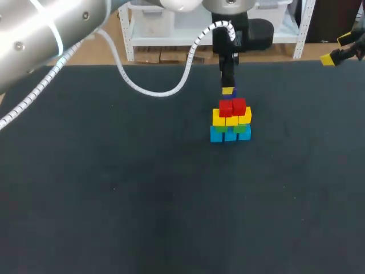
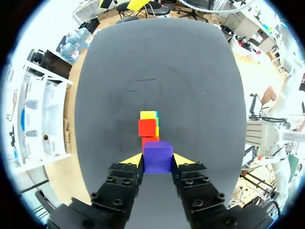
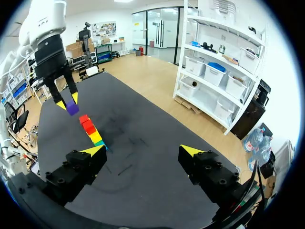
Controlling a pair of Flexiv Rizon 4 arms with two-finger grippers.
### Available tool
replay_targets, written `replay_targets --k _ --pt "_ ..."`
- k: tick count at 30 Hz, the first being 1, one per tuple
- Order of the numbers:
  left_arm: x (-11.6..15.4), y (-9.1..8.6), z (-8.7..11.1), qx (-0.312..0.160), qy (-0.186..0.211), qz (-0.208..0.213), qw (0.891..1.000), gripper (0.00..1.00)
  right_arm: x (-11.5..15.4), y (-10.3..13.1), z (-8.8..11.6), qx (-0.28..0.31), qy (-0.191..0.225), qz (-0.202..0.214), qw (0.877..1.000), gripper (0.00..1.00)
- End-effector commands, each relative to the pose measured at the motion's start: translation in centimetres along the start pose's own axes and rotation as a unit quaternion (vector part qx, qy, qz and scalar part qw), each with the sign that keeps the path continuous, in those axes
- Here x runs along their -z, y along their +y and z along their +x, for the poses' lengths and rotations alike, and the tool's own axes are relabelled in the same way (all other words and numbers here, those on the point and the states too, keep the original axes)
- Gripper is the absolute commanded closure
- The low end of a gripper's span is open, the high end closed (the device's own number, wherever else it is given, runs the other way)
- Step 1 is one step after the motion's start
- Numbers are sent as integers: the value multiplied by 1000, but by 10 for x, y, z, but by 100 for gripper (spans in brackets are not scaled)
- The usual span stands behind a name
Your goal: Place the blue cubes, place green cubes on the blue cubes, place the yellow cubes on the green cubes, then place the red cubes on the yellow cubes, and place purple cube on the red cubes.
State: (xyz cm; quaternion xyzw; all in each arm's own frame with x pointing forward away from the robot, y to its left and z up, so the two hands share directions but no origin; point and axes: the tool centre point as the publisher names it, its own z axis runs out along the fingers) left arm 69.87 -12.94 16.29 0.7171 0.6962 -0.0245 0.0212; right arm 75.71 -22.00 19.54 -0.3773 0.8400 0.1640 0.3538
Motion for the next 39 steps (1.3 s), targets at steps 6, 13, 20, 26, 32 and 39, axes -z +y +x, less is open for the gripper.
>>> replay_targets --k 6,13,20,26,32,39 --pt "-18 5 -4 -9 -6 24 1000 100 -1 -1 0 1 -1 -2 1000 0" --pt "-24 8 -12 -15 -2 17 1000 100 -1 -1 0 1 -1 -2 1000 0" --pt "-26 10 -16 -16 4 14 1000 100 -1 -1 0 1 -1 -2 1000 0" --pt "-31 9 -20 -20 7 20 1000 100 -1 -1 0 1 -1 -2 1000 0" --pt "-33 9 -20 -19 10 24 999 100 -1 -1 0 1 -1 -2 1000 0" --pt "-35 8 -20 -16 13 24 1000 100 -1 -1 0 1 -1 -2 1000 0"
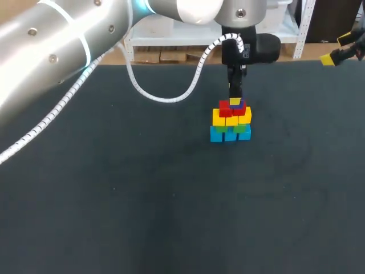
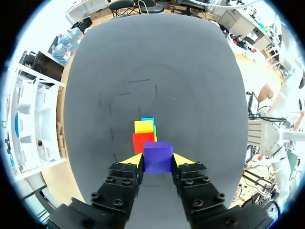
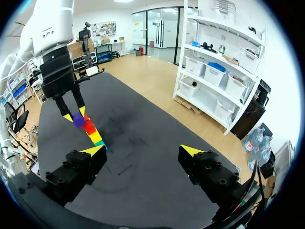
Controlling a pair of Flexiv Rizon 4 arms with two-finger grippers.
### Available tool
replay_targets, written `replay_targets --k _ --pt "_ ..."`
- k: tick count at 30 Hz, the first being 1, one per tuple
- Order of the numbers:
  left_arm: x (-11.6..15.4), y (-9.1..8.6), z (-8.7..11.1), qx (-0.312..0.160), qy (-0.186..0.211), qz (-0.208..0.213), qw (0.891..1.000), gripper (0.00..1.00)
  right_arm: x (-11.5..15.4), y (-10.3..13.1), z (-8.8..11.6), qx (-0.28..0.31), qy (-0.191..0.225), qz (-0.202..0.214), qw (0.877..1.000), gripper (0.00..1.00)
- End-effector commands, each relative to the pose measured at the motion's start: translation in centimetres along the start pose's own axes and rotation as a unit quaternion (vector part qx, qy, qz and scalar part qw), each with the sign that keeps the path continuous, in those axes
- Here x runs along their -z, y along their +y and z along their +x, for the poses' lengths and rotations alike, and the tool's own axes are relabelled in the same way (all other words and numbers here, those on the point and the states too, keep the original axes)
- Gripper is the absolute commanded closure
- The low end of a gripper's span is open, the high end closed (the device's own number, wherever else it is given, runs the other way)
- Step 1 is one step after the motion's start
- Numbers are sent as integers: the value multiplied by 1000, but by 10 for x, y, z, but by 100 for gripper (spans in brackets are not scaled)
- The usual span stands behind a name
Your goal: Place the blue cubes, place green cubes on the blue cubes, place the yellow cubes on the green cubes, then place the red cubes on the yellow cubes, and place purple cube on the red cubes.
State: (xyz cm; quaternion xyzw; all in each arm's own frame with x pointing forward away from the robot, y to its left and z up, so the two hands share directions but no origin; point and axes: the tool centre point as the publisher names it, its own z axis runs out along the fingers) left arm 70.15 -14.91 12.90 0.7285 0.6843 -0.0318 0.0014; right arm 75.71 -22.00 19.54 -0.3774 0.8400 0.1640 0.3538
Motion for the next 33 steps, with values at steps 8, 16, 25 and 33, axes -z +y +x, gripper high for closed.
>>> replay_targets --k 8,16,25,33 --pt "2 4 0 4 8 2 1000 100 -1 -1 0 1 -1 -2 1000 0" --pt "2 3 2 6 11 2 1000 100 -1 -1 0 1 -1 -2 1000 0" --pt "0 3 3 7 7 4 1000 89 -1 -1 0 1 -1 -2 1000 0" --pt "-1 2 4 10 5 5 1000 59 -1 -1 0 1 -1 -2 1000 0"
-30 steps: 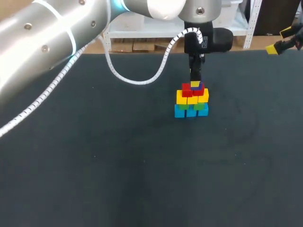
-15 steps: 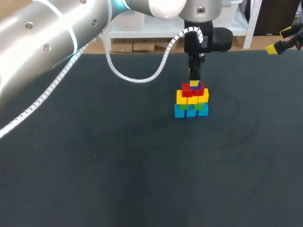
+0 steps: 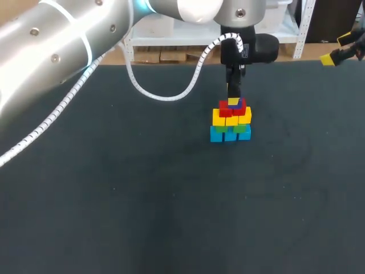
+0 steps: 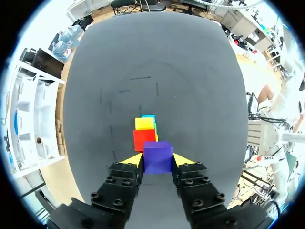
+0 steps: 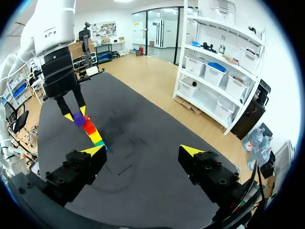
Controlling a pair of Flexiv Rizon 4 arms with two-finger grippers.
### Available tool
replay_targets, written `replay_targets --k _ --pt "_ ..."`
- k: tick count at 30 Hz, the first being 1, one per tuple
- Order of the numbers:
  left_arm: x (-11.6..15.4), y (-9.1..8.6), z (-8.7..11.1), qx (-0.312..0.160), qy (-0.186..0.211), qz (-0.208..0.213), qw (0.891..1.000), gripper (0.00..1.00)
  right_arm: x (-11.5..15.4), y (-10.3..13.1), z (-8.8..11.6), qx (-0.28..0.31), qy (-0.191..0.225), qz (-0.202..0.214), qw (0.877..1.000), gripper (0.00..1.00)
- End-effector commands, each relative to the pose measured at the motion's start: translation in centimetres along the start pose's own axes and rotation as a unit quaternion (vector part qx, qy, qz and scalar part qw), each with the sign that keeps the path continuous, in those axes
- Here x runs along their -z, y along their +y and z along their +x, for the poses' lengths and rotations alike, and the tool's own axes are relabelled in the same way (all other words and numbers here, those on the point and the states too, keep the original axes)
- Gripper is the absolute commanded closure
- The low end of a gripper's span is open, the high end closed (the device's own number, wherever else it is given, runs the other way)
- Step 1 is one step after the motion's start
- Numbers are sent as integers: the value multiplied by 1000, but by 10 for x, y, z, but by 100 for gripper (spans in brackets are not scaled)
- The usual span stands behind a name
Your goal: Place the blue cubes, place green cubes on the blue cubes, place the yellow cubes on the green cubes, then place the red cubes on the yellow cubes, and place purple cube on the red cubes.
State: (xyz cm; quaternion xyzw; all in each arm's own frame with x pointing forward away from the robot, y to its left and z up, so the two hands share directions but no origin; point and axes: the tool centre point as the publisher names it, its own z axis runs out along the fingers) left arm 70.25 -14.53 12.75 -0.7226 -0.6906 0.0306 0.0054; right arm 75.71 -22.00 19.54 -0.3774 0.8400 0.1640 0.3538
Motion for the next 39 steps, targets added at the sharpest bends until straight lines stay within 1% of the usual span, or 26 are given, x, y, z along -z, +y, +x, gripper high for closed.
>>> replay_targets --k 1,2,4,9,13,15,20,25,27,29,30,32,33,39 --pt "0 1 1 5 -2 0 1000 16 -1 -1 0 1 -1 -2 1000 0" --pt "0 1 1 5 -3 0 1000 4 -1 -1 0 1 -1 -2 1000 0" --pt "1 1 1 4 -3 0 1000 5 -1 -1 0 1 -1 -2 1000 0" --pt "1 1 -1 2 -2 0 1000 2 -1 -1 0 1 -1 -2 1000 0" --pt "0 1 -1 0 -1 0 1000 4 -1 -1 0 1 -1 -2 1000 0" --pt "-1 2 -1 1 1 -1 1000 4 -1 -1 0 1 -1 -2 1000 0" --pt "-1 3 -1 2 1 -6 1000 5 -1 -1 0 1 -1 -2 1000 0" --pt "5 -7 -2 5 10 -29 1000 5 -1 -1 0 1 -1 -2 1000 0" --pt "9 -12 -2 11 19 -44 999 8 -1 -1 0 1 -1 -2 1000 0" --pt "13 -18 -2 9 19 -55 998 19 -1 -1 0 1 -1 -2 1000 0" --pt "16 -22 -2 10 21 -59 998 19 -1 -1 0 1 -1 -2 1000 0" --pt "19 -30 0 10 23 -66 998 5 -1 -1 0 1 -1 -2 1000 0" --pt "21 -34 1 9 21 -68 997 0 -1 -1 0 1 -1 -2 1000 0" --pt "25 -67 13 1 10 -78 997 0 -1 -1 0 1 -1 -2 1000 0"
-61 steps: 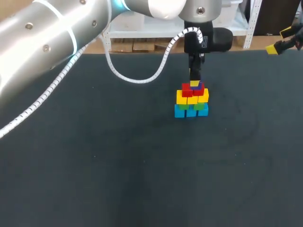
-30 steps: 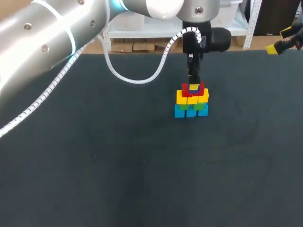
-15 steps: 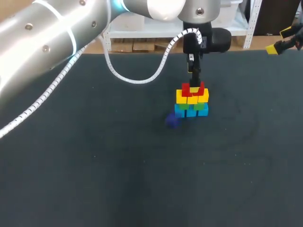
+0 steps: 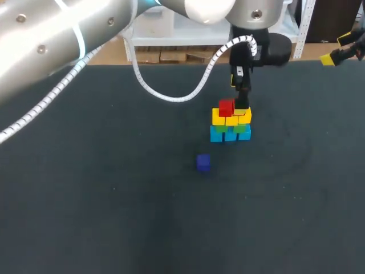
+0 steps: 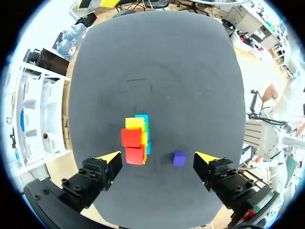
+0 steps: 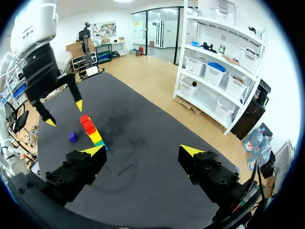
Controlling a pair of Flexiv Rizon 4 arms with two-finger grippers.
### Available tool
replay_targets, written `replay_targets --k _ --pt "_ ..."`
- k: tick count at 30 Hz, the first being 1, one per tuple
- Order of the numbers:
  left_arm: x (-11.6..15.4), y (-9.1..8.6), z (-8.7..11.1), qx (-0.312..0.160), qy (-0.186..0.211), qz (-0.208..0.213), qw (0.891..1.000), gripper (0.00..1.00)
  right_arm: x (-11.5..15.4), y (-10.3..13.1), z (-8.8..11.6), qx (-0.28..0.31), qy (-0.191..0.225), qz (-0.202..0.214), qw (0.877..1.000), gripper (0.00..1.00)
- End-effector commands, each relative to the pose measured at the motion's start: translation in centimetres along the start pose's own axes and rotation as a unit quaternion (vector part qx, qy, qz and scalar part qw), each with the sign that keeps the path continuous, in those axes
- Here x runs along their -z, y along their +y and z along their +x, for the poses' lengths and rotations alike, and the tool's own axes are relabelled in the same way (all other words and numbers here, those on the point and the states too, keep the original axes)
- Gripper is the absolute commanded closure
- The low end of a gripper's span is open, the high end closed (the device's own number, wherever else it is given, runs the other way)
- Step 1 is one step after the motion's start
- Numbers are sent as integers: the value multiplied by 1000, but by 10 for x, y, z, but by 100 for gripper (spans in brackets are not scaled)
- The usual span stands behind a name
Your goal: Place the blue cubes, place green cubes on the blue cubes, place the yellow cubes on the green cubes, then place the red cubes on the yellow cubes, and place purple cube on the red cubes.
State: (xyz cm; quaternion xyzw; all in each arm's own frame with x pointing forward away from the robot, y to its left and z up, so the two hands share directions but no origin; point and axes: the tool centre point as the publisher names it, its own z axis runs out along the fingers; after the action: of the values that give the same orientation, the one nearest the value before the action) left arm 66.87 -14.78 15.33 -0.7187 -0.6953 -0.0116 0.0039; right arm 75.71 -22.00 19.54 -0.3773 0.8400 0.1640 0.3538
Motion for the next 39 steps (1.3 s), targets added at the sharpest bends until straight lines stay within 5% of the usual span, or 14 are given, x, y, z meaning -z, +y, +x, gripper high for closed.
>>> replay_targets --k 1,11,20,23,31,39 --pt "2 -37 22 -2 -21 -49 999 0 -1 -1 0 1 -1 -2 1000 0" --pt "-7 -93 56 6 -40 -42 998 0 -1 -1 0 1 -1 -2 1000 0" --pt "-67 -126 85 -14 -87 12 996 0 -1 -1 0 1 -1 -2 1000 0" --pt "-88 -124 89 -4 -86 17 996 0 -1 -1 0 1 -1 -2 1000 0" --pt "-111 -110 94 9 -76 -50 996 0 -1 -1 0 1 -1 -2 1000 0" --pt "-127 -90 89 -24 -69 -41 996 0 -1 -1 0 1 -1 -2 1000 0"
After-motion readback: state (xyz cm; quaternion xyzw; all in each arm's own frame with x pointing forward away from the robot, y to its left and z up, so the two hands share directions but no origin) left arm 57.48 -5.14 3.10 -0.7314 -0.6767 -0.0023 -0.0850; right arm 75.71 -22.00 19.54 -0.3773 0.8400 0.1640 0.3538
